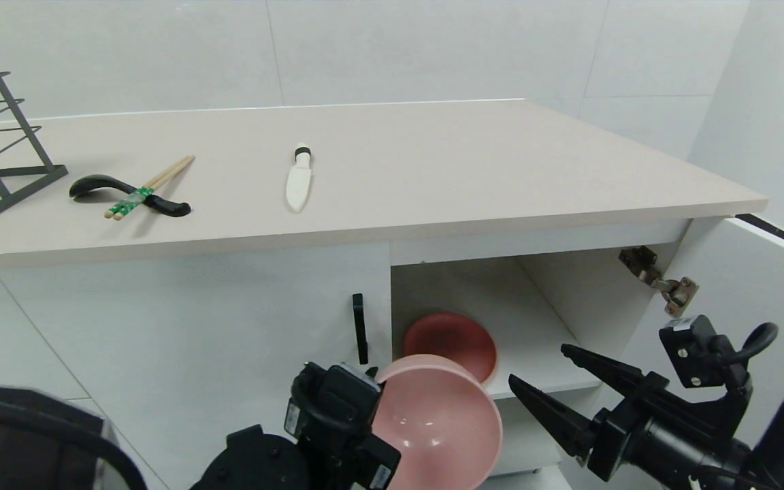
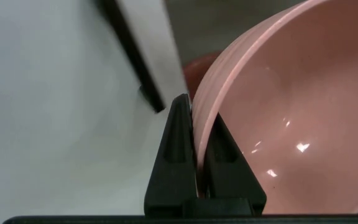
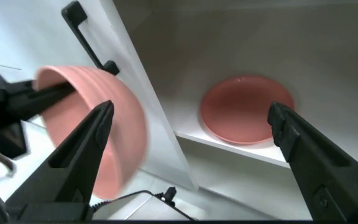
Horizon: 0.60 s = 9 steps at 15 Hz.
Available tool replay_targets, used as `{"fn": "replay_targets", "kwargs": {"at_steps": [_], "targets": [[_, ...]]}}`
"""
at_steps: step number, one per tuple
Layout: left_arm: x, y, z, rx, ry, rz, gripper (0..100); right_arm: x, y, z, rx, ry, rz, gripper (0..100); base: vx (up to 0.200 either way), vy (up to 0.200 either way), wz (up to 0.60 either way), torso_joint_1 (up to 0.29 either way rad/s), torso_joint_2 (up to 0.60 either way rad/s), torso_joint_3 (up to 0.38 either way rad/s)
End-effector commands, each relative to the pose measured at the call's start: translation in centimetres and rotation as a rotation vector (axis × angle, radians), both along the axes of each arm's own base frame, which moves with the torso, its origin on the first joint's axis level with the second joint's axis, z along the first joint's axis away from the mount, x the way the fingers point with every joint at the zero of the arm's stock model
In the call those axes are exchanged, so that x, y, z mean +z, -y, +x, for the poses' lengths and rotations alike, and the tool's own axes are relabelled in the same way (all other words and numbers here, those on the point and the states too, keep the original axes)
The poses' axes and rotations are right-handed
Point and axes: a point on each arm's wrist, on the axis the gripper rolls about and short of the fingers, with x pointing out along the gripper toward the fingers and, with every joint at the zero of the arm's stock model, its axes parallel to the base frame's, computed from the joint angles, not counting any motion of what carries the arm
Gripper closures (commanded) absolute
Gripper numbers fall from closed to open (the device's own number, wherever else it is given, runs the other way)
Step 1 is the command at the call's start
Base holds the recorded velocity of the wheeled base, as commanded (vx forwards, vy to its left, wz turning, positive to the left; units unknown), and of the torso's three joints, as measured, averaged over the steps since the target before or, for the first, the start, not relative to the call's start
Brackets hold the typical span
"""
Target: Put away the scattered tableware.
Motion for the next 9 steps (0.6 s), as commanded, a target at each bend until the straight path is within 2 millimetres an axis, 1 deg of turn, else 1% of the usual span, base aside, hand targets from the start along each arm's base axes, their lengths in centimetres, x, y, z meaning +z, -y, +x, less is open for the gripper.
{"fn": "replay_targets", "kwargs": {"at_steps": [1, 2, 4, 6, 7, 8, 9], "targets": [[-0.9, 2.2, 0.9, -0.012, 0.012, -0.001, 100, 0.4, 0.2, -0.1, -0.008, 0.014, 0.013, 0, 0.000, 0.000, 0.00, 0.000, 0.00, 0.000], [-1.1, 3.0, 1.6, -0.002, 0.018, -0.013, 100, 0.4, 0.3, 0.0, -0.022, 0.015, 0.011, 0, 0.000, 0.000, 0.00, 0.000, 0.00, 0.000], [-0.8, 4.1, 2.5, 0.003, 0.044, -0.042, 100, 0.3, 0.3, 0.0, -0.044, 0.014, 0.006, 0, 0.000, 0.000, 0.00, 0.000, 0.00, 0.000], [-1.0, 4.9, 3.8, 0.026, 0.070, -0.030, 100, 0.2, 0.3, 0.1, -0.058, 0.012, 0.001, 0, 0.000, 0.000, 0.00, 0.000, 0.00, 0.000], [-1.0, 5.0, 4.2, 0.032, 0.076, -0.035, 100, 0.2, 0.3, 0.1, -0.058, 0.012, 0.001, 0, 0.000, 0.000, 0.00, 0.000, 0.00, 0.000], [-0.4, 5.8, 4.9, 0.042, 0.098, -0.072, 100, 0.0, 0.3, 0.2, -0.061, 0.004, -0.006, 0, 0.000, 0.000, 0.00, 0.000, 0.00, 0.000], [0.0, 6.3, 5.3, 0.045, 0.111, -0.099, 100, -0.3, 0.5, 0.6, -0.079, -0.006, -0.016, 0, 0.000, 0.000, 0.00, 0.000, 0.00, 0.000]]}}
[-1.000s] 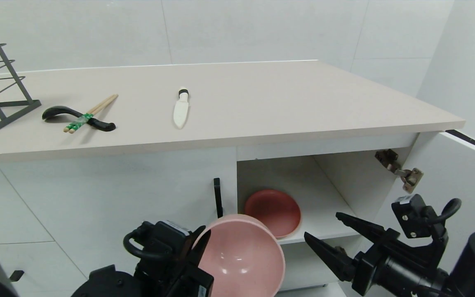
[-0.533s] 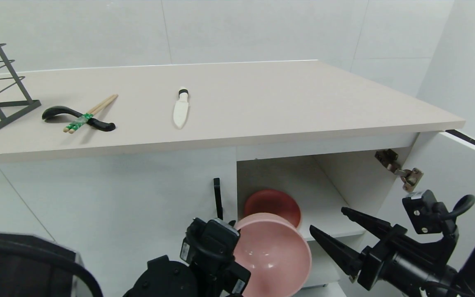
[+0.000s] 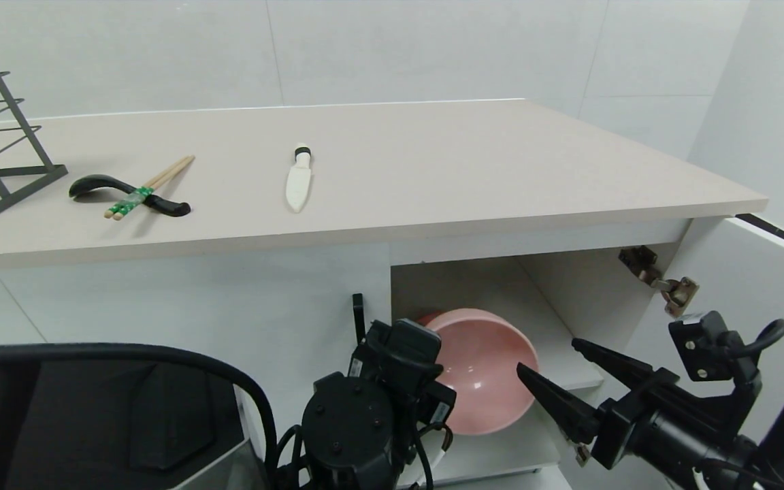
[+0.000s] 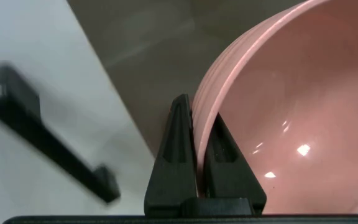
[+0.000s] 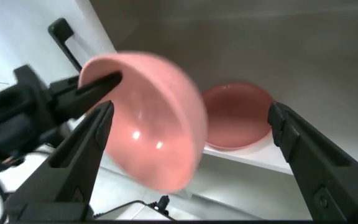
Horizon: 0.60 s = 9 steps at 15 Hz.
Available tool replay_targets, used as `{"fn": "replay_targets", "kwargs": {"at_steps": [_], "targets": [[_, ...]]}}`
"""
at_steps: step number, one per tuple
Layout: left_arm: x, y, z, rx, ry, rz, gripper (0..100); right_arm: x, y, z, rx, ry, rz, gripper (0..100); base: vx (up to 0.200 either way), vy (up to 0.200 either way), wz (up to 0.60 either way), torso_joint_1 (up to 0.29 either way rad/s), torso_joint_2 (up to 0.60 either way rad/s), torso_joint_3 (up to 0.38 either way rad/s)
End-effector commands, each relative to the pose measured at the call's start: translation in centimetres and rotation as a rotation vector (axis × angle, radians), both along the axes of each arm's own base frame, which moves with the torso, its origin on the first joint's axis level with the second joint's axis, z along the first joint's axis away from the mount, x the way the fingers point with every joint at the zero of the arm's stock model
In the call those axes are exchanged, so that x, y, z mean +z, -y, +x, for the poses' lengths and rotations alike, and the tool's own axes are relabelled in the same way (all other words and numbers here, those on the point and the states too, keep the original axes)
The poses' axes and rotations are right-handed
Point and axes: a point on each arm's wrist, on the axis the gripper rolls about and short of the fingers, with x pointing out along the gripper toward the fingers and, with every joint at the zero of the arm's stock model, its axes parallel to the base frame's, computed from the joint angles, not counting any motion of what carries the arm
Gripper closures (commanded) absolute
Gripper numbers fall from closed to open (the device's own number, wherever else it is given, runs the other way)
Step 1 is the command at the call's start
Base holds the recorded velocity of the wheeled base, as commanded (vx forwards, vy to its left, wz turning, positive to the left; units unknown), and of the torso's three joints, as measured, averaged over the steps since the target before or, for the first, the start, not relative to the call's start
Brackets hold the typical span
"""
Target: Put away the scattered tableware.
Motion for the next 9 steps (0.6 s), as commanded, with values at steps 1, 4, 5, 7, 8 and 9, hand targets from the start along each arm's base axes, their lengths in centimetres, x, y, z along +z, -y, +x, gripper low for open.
{"fn": "replay_targets", "kwargs": {"at_steps": [1, 4, 5, 7, 8, 9], "targets": [[0.5, 1.0, 0.9, 0.007, 0.024, -0.043, 100, -0.9, 0.5, 1.0, -0.053, -0.035, -0.029, 0, 0.000, 0.000, 0.00, 0.000, 0.00, 0.000], [0.8, 1.4, 0.9, 0.003, 0.030, -0.068, 100, -2.1, 0.9, 2.1, -0.102, -0.079, -0.063, 0, 0.000, 0.000, 0.00, 0.000, 0.00, 0.000], [0.8, 1.4, 0.9, 0.002, 0.027, -0.076, 100, -2.0, 0.8, 2.2, -0.102, -0.073, -0.058, 0, 0.000, 0.000, 0.00, 0.000, 0.00, 0.000], [1.0, 1.8, 0.9, -0.007, 0.006, -0.153, 100, -1.7, 0.9, 2.7, -0.118, -0.060, -0.047, 0, 0.000, 0.000, 0.00, 0.000, 0.00, 0.000], [0.9, 2.2, 0.9, -0.013, -0.011, -0.199, 100, -1.8, 1.0, 2.7, -0.120, -0.061, -0.048, 0, 0.000, 0.000, 0.00, 0.000, 0.00, 0.000], [0.8, 2.3, 0.9, -0.014, -0.019, -0.217, 100, -1.8, 1.0, 2.7, -0.120, -0.061, -0.048, 0, 0.000, 0.000, 0.00, 0.000, 0.00, 0.000]]}}
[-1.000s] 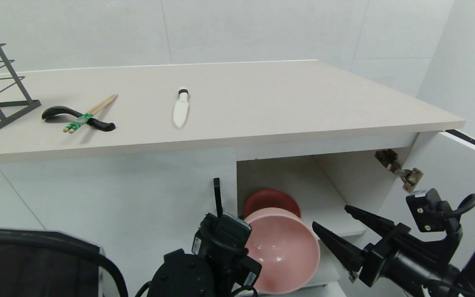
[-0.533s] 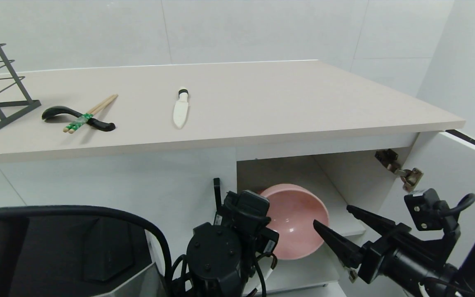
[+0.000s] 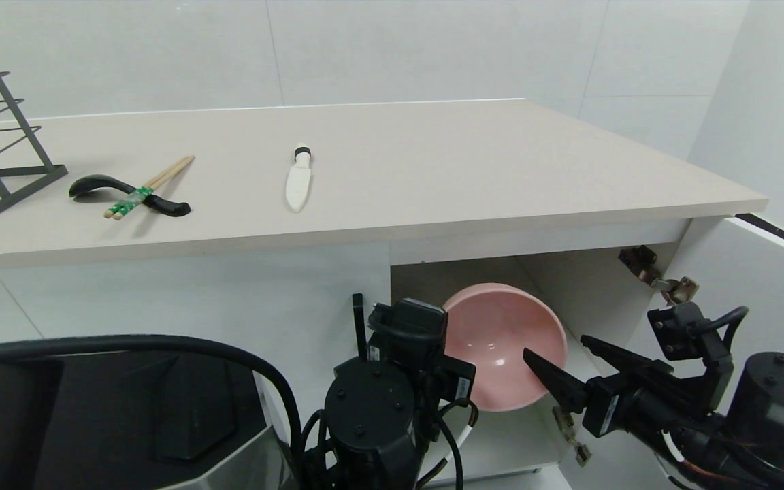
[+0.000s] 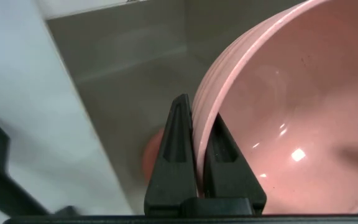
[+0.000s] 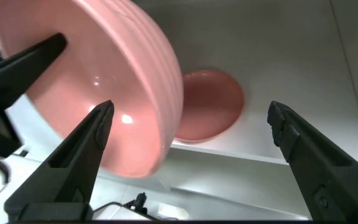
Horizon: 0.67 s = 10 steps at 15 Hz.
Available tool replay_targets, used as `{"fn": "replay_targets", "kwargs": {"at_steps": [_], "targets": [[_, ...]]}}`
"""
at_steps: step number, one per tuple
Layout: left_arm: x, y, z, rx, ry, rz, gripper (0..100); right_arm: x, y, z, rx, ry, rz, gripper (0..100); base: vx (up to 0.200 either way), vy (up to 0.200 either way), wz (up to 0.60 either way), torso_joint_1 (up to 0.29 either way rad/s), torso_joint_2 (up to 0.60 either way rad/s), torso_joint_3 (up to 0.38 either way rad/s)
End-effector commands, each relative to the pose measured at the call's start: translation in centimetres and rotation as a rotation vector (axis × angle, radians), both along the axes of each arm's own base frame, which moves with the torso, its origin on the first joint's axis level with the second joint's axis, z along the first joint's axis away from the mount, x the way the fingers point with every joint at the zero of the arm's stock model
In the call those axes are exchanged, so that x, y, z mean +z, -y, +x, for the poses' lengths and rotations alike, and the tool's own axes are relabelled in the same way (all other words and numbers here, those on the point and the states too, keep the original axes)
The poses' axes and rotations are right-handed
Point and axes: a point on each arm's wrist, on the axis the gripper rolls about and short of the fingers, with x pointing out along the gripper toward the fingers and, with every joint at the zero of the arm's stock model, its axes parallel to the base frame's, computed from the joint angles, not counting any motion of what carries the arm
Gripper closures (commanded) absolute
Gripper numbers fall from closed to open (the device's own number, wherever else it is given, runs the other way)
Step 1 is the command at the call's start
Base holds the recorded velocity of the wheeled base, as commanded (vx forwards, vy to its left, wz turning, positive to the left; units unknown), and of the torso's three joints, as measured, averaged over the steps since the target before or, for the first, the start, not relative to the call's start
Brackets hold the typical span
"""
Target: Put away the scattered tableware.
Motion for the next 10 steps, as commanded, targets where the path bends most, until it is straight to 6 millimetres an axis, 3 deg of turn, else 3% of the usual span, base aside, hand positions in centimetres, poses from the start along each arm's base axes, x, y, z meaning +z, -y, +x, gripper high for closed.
{"fn": "replay_targets", "kwargs": {"at_steps": [1, 8, 9, 10], "targets": [[-0.31, 0.37, 0.07, -0.005, -0.011, -0.023, 100, -0.14, -0.03, 0.12, -0.002, -0.005, -0.003, 0, 0.000, 0.000, 0.00, 0.000, 0.00, 0.000], [-1.01, 1.03, -0.79, -0.039, -0.043, -0.053, 100, 0.14, -0.06, 0.16, -0.002, 0.008, 0.006, 0, 0.000, 0.000, 0.00, 0.000, 0.00, 0.000], [-1.01, 1.03, -0.79, -0.039, -0.043, -0.053, 100, 0.17, -0.05, 0.15, -0.002, 0.008, 0.008, 100, 0.000, 0.000, 0.00, 0.000, 0.00, 0.000], [-1.01, 1.00, -0.75, -0.038, -0.046, -0.060, 100, 0.15, -0.11, 0.07, 0.002, 0.008, 0.006, 100, 0.000, 0.000, 0.00, 0.000, 0.00, 0.000]]}}
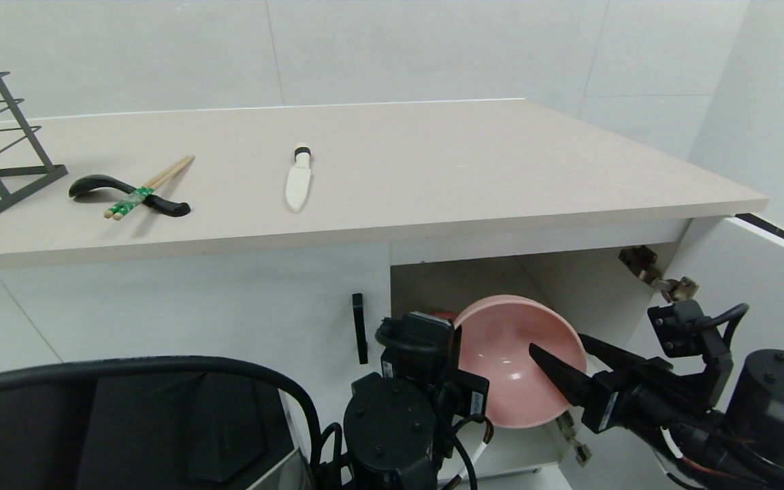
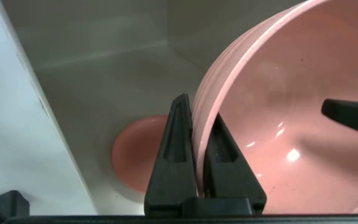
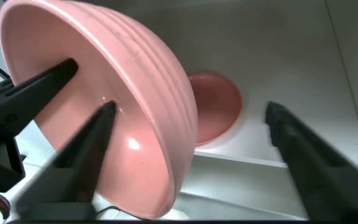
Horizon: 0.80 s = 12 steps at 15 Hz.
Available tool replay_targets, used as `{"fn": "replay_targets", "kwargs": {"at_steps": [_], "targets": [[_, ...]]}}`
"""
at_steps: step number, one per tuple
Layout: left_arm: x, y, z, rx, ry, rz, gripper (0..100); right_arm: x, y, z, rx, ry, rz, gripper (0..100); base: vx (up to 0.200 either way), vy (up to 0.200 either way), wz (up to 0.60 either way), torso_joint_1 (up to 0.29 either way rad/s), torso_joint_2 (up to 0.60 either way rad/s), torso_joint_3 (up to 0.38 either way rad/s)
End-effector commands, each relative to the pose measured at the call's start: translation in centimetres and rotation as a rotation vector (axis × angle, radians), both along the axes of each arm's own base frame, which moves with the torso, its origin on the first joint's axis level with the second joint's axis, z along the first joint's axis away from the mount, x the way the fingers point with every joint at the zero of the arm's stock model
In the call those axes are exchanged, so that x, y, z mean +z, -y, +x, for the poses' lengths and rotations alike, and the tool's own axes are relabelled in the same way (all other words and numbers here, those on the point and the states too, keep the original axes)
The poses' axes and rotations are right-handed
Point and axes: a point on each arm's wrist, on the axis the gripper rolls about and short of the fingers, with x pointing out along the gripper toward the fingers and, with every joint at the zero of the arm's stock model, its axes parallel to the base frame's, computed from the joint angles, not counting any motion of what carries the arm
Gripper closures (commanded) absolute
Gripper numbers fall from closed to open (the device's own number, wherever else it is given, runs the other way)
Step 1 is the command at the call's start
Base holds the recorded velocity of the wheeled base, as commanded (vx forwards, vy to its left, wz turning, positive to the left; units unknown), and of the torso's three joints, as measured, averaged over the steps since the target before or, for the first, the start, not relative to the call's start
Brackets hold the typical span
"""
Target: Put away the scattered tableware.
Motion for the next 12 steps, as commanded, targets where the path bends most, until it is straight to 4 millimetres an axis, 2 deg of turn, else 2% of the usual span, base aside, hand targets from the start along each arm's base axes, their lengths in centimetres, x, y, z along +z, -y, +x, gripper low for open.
{"fn": "replay_targets", "kwargs": {"at_steps": [1, 5, 6, 9, 12], "targets": [[0.0, 0.0, 0.0, 0.000, 0.001, -0.003, 100, 0.0, -0.1, -0.1, 0.006, 0.001, -0.001, 100, 0.000, 0.000, 0.00, 0.000, 0.00, 0.000], [-0.2, 0.1, -0.1, -0.004, -0.003, 0.004, 100, 0.0, -0.8, -0.4, 0.041, 0.003, 0.002, 100, 0.000, 0.000, 0.00, 0.000, 0.00, 0.000], [-0.3, 0.3, -0.4, -0.014, -0.004, 0.007, 0, 0.1, -0.8, -0.4, 0.042, 0.004, 0.005, 100, 0.000, 0.000, 0.00, 0.000, 0.00, 0.000], [0.1, 0.2, -0.5, -0.013, 0.005, 0.007, 0, -0.3, -0.4, 0.0, 0.015, -0.010, -0.002, 100, 0.000, 0.000, 0.00, 0.000, 0.00, 0.000], [0.9, -0.3, -1.4, -0.032, 0.006, 0.000, 0, -1.7, -0.6, 0.4, 0.010, -0.066, -0.043, 100, 0.000, 0.000, 0.00, 0.000, 0.00, 0.000]]}}
